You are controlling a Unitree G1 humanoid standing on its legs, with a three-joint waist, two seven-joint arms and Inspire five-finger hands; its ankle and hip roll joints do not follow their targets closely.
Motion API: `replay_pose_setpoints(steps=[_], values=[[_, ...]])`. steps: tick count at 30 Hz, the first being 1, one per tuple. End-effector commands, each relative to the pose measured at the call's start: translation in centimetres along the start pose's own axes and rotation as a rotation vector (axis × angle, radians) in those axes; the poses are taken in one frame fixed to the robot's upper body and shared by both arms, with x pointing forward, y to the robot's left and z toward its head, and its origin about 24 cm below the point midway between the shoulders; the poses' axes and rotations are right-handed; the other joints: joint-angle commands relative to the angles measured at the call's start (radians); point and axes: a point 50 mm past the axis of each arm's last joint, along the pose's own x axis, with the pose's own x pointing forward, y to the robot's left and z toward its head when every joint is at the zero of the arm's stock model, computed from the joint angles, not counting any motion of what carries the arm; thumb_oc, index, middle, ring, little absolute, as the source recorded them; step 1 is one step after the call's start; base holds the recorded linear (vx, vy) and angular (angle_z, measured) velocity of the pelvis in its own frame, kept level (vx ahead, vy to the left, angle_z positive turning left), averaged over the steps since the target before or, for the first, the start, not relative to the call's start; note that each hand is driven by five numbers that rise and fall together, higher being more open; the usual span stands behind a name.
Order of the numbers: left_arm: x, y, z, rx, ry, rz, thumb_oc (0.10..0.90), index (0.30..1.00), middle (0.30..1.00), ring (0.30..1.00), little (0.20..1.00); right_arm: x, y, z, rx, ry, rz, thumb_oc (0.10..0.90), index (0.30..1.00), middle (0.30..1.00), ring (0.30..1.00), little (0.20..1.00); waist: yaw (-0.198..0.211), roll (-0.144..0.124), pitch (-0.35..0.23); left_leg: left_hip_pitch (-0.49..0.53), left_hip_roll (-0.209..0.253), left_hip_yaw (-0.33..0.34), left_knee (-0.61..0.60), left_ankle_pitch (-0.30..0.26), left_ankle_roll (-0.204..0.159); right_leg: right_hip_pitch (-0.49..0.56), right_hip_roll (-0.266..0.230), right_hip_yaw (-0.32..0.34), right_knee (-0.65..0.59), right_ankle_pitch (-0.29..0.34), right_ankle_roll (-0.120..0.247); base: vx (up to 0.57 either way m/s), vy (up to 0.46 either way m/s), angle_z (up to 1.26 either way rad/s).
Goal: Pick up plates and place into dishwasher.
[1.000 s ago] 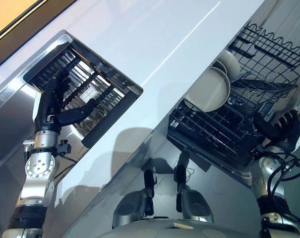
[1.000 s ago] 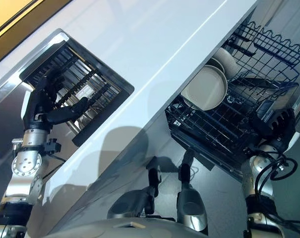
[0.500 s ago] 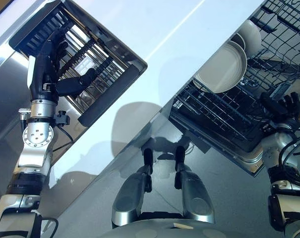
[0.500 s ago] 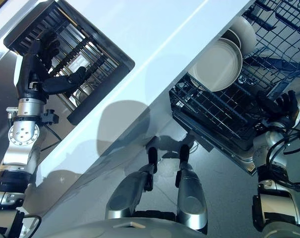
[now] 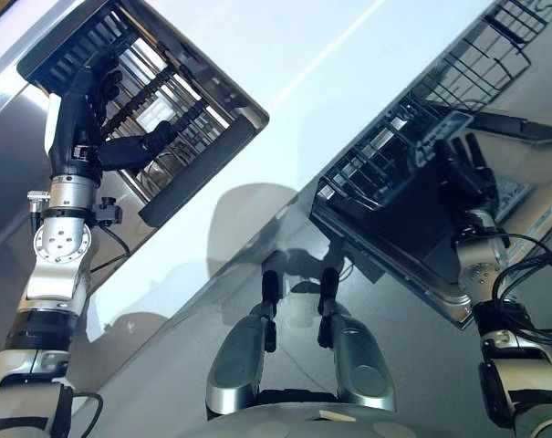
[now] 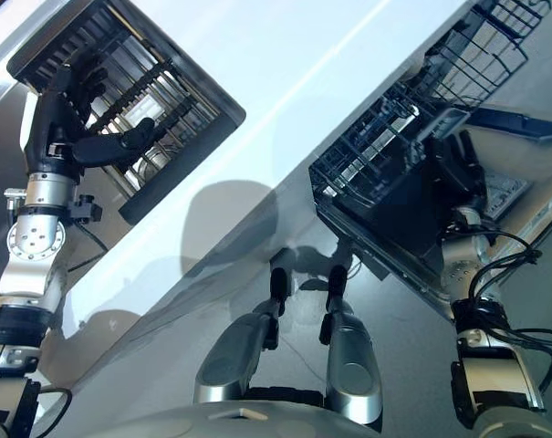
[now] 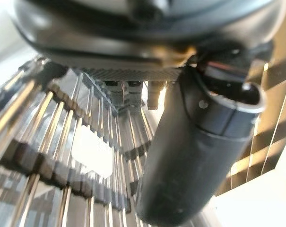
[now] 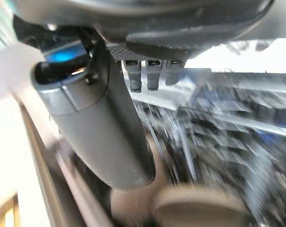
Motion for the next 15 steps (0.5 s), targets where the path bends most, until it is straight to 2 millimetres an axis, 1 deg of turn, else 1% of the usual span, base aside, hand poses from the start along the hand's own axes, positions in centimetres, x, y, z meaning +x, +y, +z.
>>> replay_pose_setpoints(steps=[1,4,6,8,9,10,11,12,13,15], values=[[-1.5,-1.0,0.7,-0.092,-0.087,-0.008,0.800,0.900,0.900,0.900,0.900,2.2,17.9,1.1,0.103,-0.084,0.810,0.800,0.900,0.900,0.900,0.900,0.107,-0.031,-0.076,-0.031,-0.063,-0.012,0.114,-0.122,0.019,0.004,0.010,-0.019,0.191,-0.221,0.008,0.06,0.050,0.21],[-1.8,-1.2,0.5,-0.095,-0.077,-0.017,0.800,0.900,0.900,0.900,0.900,1.7,18.9,0.7,0.106,-0.094,0.823,0.800,0.900,0.900,0.900,0.900,0.112,-0.037,-0.089,-0.022,-0.067,-0.017,0.108,-0.120,0.025,0.018,0.011,-0.020,0.174,-0.210,0.009,0.05,0.054,0.10],[-2.0,-1.3,0.4,-0.096,-0.070,-0.021,0.800,0.900,0.900,0.900,0.900,1.5,19.0,0.6,0.098,-0.105,0.812,0.800,0.900,0.900,0.900,0.900,0.114,-0.042,-0.095,-0.011,-0.071,-0.019,0.103,-0.121,0.030,0.029,0.011,-0.018,0.166,-0.207,0.010,0.05,0.050,0.11],[-2.2,-1.3,0.3,-0.098,-0.066,-0.021,0.800,0.900,0.900,0.900,0.900,1.4,18.6,0.6,0.073,-0.134,0.756,0.800,0.900,0.900,0.900,0.900,0.114,-0.045,-0.099,-0.001,-0.072,-0.017,0.096,-0.122,0.033,0.039,0.012,-0.015,0.158,-0.203,0.013,0.04,0.051,0.03],[-2.3,-1.4,0.3,-0.100,-0.062,-0.020,0.800,0.900,0.900,0.900,0.900,1.6,18.0,0.8,0.045,-0.174,0.681,0.800,0.900,0.900,0.900,0.900,0.113,-0.046,-0.099,0.010,-0.072,-0.014,0.093,-0.128,0.034,0.048,0.012,-0.012,0.157,-0.207,0.015,0.03,0.055,-0.04],[-2.3,-1.4,0.2,-0.099,-0.060,-0.018,0.800,0.900,0.900,0.900,0.900,1.8,17.3,1.1,-0.014,-0.218,0.595,0.800,0.900,0.900,0.900,0.900,0.109,-0.047,-0.103,0.013,-0.072,-0.013,0.087,-0.123,0.036,0.049,0.013,-0.011,0.150,-0.199,0.016,0.02,0.062,-0.02],[-2.4,-1.3,0.2,-0.102,-0.058,-0.015,0.800,0.900,0.900,0.900,0.900,1.9,16.5,1.7,-0.146,-0.296,0.474,0.800,0.900,0.900,0.900,0.900,0.106,-0.048,-0.104,0.021,-0.072,-0.009,0.080,-0.124,0.038,0.053,0.014,-0.007,0.147,-0.199,0.017,0.00,0.076,0.03],[-2.5,-1.4,0.2,-0.104,-0.057,-0.009,0.800,0.900,0.900,0.900,0.900,1.9,15.7,2.5,-0.332,-0.398,0.333,0.800,0.900,0.900,0.900,0.900,0.101,-0.048,-0.104,0.030,-0.070,-0.002,0.074,-0.129,0.039,0.056,0.014,-0.002,0.149,-0.203,0.018,0.00,0.088,0.03],[-2.7,-1.5,0.2,-0.106,-0.057,-0.002,0.800,0.900,0.900,0.900,0.900,1.8,15.0,3.2,-0.477,-0.472,0.238,0.800,0.900,0.900,0.900,0.900,0.095,-0.048,-0.106,0.034,-0.068,0.002,0.068,-0.129,0.042,0.055,0.015,0.003,0.148,-0.202,0.019,-0.01,0.102,0.02],[-3.2,-1.5,0.1,-0.107,-0.054,0.023,0.800,0.900,0.900,0.900,0.900,1.0,13.4,4.4,-0.667,-0.578,0.125,0.800,0.900,0.900,0.900,0.900,0.076,-0.049,-0.114,0.041,-0.066,0.013,0.055,-0.126,0.046,0.053,0.018,0.012,0.143,-0.195,0.022,-0.02,0.124,0.07]])
